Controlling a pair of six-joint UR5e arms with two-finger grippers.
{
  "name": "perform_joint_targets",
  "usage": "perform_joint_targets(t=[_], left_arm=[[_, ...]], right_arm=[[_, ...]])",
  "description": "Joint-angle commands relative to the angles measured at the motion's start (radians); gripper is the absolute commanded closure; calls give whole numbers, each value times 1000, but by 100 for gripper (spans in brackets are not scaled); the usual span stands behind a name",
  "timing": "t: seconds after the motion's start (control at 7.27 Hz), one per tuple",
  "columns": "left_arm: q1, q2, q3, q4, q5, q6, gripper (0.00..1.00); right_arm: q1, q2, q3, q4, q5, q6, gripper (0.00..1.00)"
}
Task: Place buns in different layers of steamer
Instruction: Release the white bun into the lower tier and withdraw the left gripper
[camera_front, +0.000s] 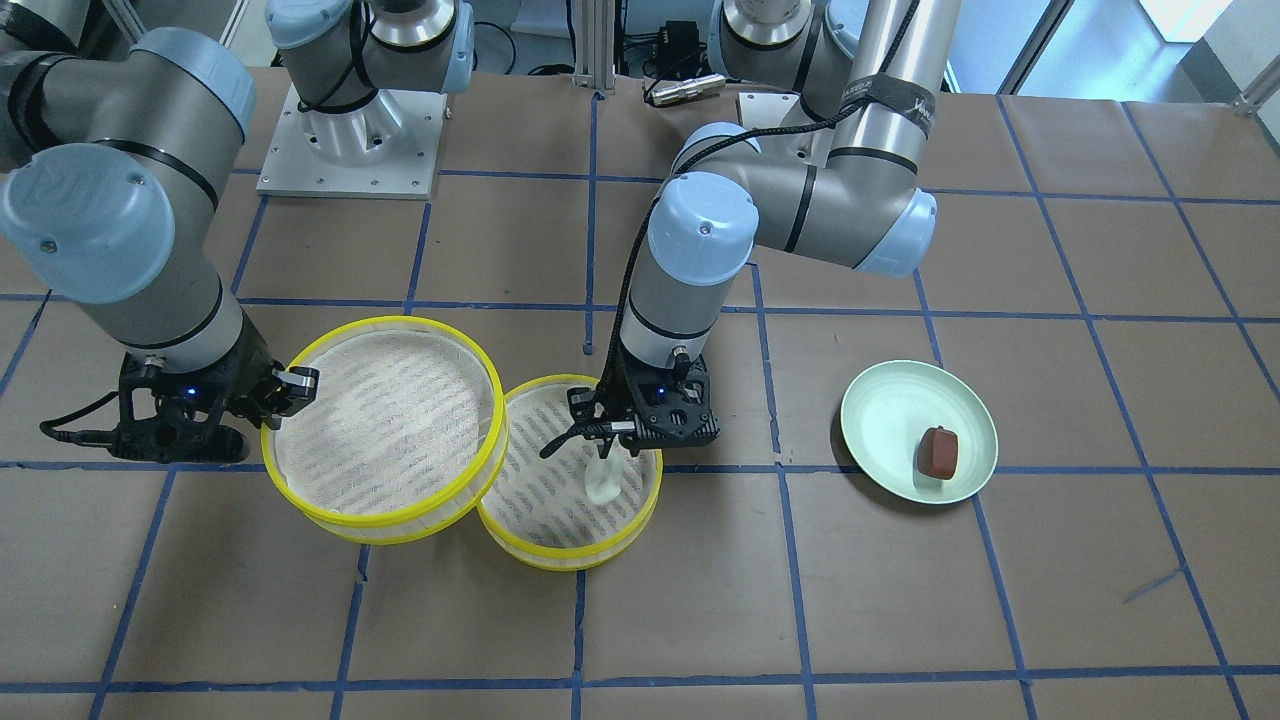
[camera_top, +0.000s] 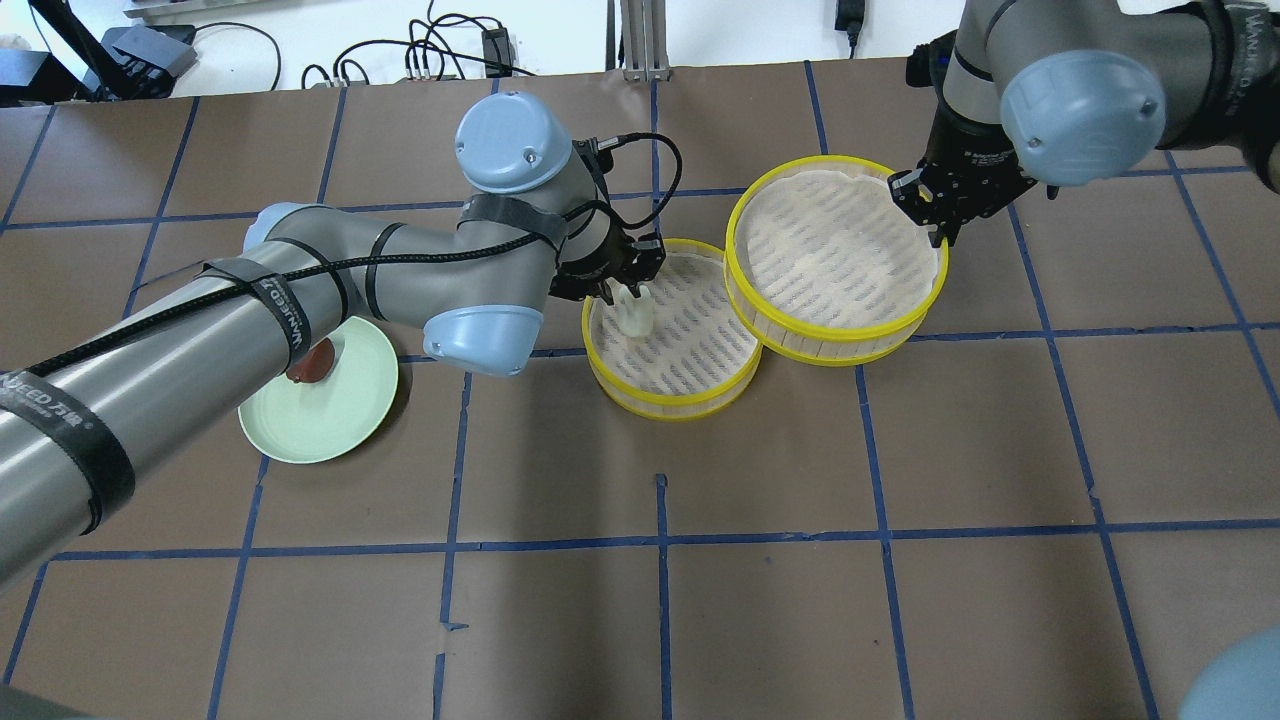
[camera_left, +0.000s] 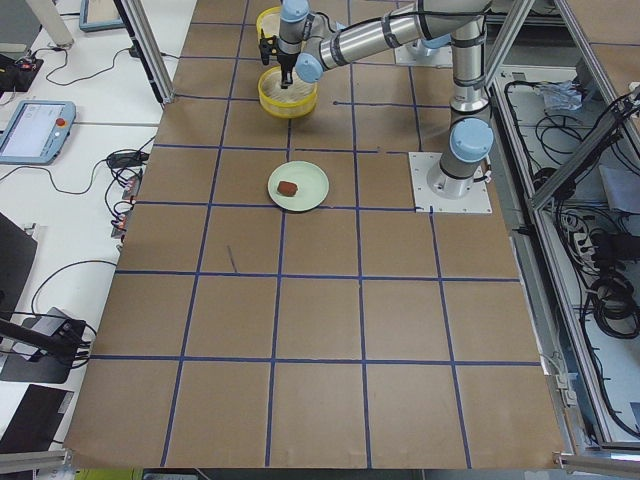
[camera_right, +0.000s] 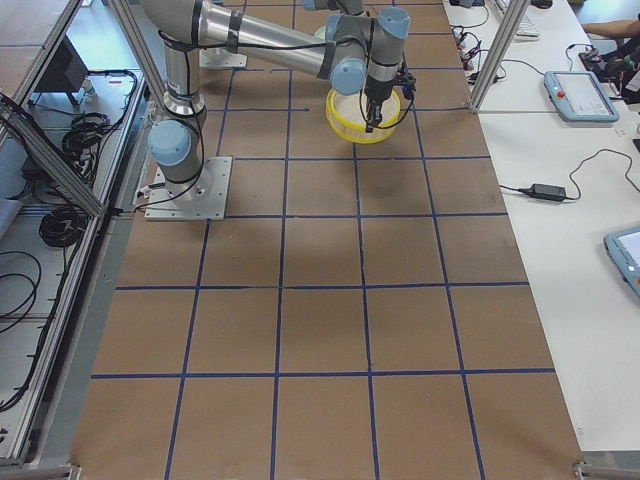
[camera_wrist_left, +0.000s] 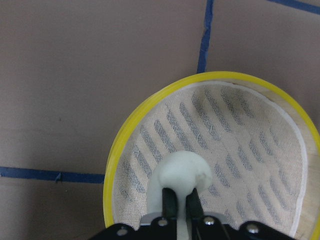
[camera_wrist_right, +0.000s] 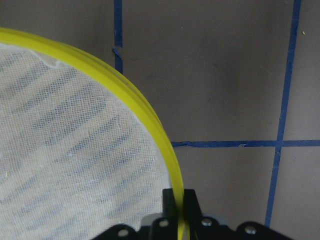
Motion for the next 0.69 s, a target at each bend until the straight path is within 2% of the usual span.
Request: perform_joint_targets(t=[0.0, 0.14, 0.28, 0.41, 0.55], left_arm=[[1, 15, 3, -3, 8, 5, 0], [4, 20, 4, -3, 13, 21, 0], [17, 31, 4, -7, 29, 137, 0], [72, 55, 1, -60, 107, 308, 0], [168, 98, -10, -122, 121, 468, 0]], right_arm=[[7, -3, -1, 0, 3, 27, 92], [12, -3, -1, 2, 3, 44, 92], [24, -3, -1, 0, 3, 52, 92], [33, -3, -2, 2, 0, 99, 92], [47, -3, -4, 0, 0, 119, 92]])
